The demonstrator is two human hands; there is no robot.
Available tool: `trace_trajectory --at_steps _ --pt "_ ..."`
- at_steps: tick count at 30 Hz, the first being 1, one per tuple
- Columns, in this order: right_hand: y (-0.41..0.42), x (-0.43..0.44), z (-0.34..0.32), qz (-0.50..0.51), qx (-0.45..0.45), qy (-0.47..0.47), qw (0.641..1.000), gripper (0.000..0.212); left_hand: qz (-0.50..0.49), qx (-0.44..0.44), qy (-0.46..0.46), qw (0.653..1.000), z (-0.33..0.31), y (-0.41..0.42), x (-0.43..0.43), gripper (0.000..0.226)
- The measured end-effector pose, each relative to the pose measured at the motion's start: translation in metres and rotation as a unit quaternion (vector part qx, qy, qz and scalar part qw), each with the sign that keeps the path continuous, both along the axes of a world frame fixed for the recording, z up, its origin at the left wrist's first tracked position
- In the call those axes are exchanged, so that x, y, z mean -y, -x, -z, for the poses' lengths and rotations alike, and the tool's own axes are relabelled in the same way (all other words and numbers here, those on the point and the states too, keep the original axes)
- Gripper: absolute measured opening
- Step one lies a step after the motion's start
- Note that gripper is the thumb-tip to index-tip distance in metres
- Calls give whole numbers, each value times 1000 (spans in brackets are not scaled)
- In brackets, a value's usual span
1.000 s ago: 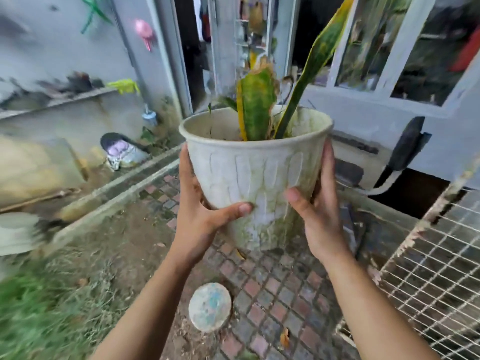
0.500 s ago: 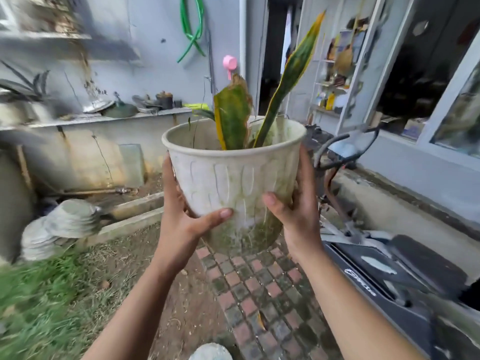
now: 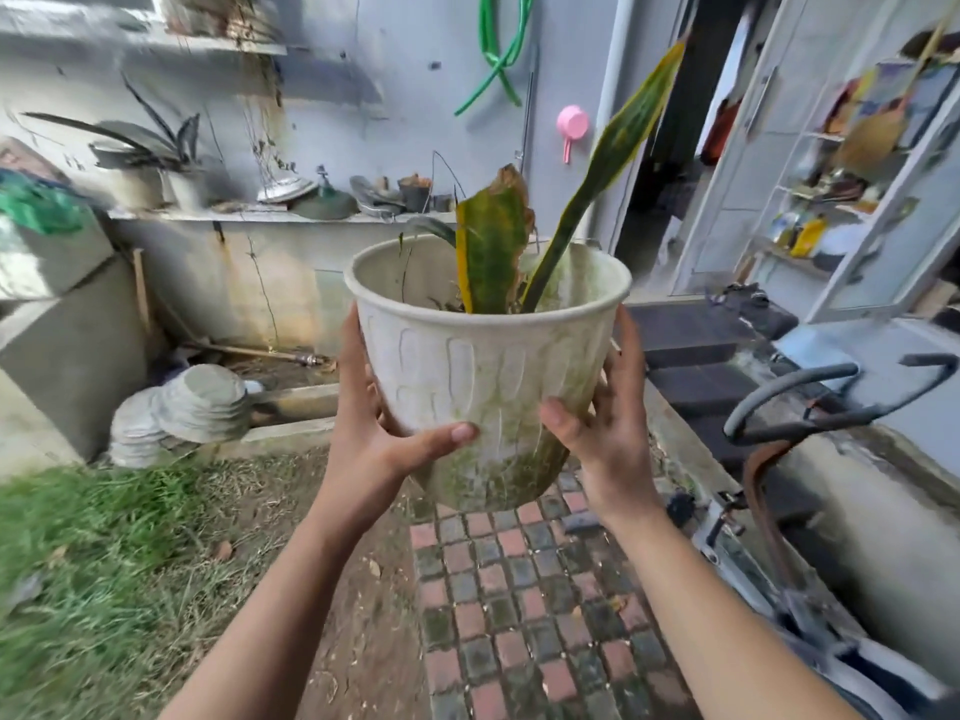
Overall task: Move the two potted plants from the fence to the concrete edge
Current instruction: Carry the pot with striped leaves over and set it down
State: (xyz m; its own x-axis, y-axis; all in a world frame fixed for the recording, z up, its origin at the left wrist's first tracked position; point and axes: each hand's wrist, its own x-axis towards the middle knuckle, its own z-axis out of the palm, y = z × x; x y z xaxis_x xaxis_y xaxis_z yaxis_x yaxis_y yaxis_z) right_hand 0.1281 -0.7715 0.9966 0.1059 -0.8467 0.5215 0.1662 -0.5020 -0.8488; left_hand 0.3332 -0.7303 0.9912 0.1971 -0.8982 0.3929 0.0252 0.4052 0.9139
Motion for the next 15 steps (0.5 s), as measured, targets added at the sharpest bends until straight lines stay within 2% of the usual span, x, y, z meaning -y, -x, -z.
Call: trace_trajectory --at_steps 9,15 --pt "36 159 14 16 25 -2 1000 96 20 7 -24 1000 13 33 165 147" --pt "53 263 30 -4 45 11 999 94 -19 17 -9 1000 25 51 260 143"
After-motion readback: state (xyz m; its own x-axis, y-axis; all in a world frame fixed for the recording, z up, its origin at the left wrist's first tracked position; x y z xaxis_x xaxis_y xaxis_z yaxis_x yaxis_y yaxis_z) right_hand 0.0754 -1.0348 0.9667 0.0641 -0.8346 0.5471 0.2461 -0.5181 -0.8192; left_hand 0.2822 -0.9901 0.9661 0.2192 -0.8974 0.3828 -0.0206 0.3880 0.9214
